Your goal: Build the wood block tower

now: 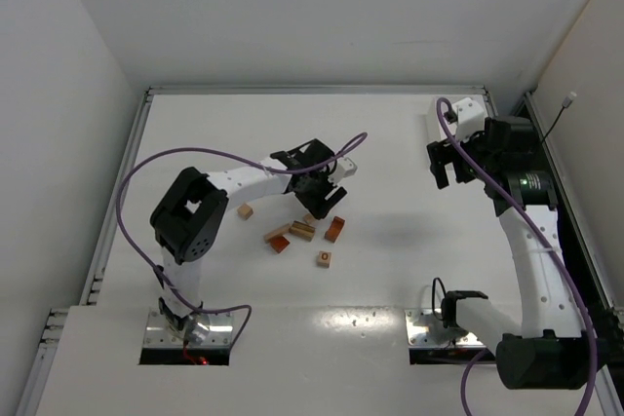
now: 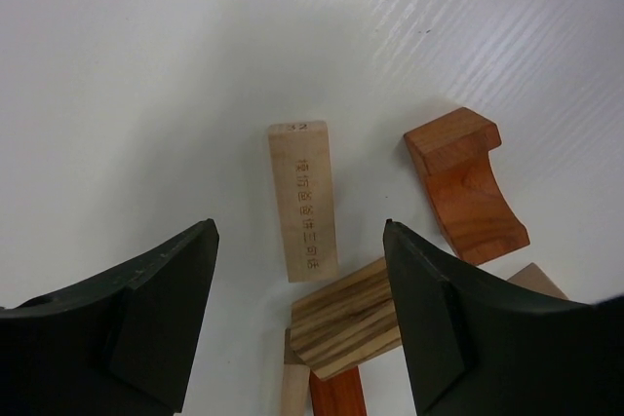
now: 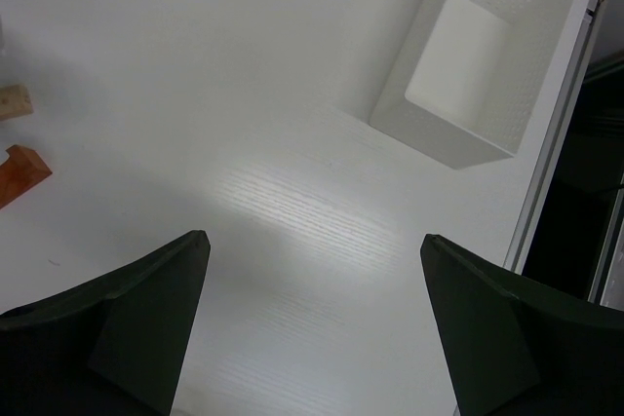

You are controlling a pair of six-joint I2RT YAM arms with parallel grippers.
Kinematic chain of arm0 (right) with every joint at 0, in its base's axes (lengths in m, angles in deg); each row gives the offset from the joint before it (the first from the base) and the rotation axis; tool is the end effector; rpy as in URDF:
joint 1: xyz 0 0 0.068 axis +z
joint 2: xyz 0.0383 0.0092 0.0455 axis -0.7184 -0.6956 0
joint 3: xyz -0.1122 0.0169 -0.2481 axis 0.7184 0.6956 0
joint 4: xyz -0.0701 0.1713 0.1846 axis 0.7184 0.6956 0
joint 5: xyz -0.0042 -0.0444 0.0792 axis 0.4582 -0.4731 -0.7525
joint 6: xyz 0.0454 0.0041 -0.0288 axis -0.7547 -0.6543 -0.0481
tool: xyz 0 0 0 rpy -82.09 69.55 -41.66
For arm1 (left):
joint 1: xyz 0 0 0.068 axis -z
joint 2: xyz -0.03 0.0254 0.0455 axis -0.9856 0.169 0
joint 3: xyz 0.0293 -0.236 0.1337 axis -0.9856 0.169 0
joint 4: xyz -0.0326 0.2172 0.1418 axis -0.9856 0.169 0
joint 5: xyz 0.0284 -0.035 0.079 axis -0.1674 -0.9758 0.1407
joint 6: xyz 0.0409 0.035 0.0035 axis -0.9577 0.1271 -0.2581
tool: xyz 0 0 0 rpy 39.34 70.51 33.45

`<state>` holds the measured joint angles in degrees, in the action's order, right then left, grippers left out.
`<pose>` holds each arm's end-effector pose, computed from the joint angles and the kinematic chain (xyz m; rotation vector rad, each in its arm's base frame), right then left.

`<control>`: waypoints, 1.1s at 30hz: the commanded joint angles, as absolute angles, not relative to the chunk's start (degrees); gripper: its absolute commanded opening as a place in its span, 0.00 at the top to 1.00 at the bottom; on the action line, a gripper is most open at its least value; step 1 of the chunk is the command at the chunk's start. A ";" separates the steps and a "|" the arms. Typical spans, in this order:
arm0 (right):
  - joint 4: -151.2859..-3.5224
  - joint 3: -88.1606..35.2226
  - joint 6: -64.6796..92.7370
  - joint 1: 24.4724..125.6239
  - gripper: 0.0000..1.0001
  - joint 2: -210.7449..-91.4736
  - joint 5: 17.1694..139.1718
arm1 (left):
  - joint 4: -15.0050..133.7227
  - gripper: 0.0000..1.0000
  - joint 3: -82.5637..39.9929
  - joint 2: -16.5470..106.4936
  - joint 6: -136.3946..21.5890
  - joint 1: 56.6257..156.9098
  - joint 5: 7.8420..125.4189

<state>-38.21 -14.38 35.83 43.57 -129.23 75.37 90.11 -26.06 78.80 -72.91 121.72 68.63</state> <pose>0.2134 -0.0023 0.3554 -0.3411 2.1510 0.0275 0.2967 -0.2671 0.1870 1.0659 2.4516 -0.3611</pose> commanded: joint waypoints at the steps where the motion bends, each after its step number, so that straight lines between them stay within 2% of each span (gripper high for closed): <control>1: -38.62 -14.38 34.91 43.81 0.13 -128.39 76.23 | 88.44 0.35 -28.66 79.95 -72.94 122.46 67.68; 6: -39.15 -14.38 34.38 43.81 0.13 -128.92 76.75 | 88.44 0.51 -28.14 81.10 -72.94 122.46 68.21; 13: -39.15 -14.38 34.38 43.81 0.13 -128.92 77.29 | 88.44 0.59 -27.51 82.77 -71.89 122.46 69.97; 16: -39.67 -14.38 34.38 43.81 0.13 -129.44 77.29 | 88.44 0.59 -26.99 83.30 -71.88 122.46 69.97; 22: -39.68 -14.38 34.38 43.81 0.13 -129.97 77.29 | 88.44 0.69 -27.51 85.40 -71.36 122.46 70.67; 25: -40.21 -14.38 34.38 43.81 0.14 -129.97 77.29 | 88.44 0.82 -28.12 86.19 -69.43 122.46 72.07; 26: -40.21 -14.38 34.38 43.81 0.14 -129.97 77.29 | 89.23 0.94 -29.00 86.98 -68.73 122.46 72.08; 27: -40.21 -13.86 34.38 43.81 0.14 -129.97 77.29 | 89.24 1.00 -29.01 86.99 -66.80 122.46 72.08; 33: -40.73 -13.85 33.85 43.81 0.14 -129.97 77.29 | 91.96 1.00 -35.50 91.99 -56.61 121.14 73.12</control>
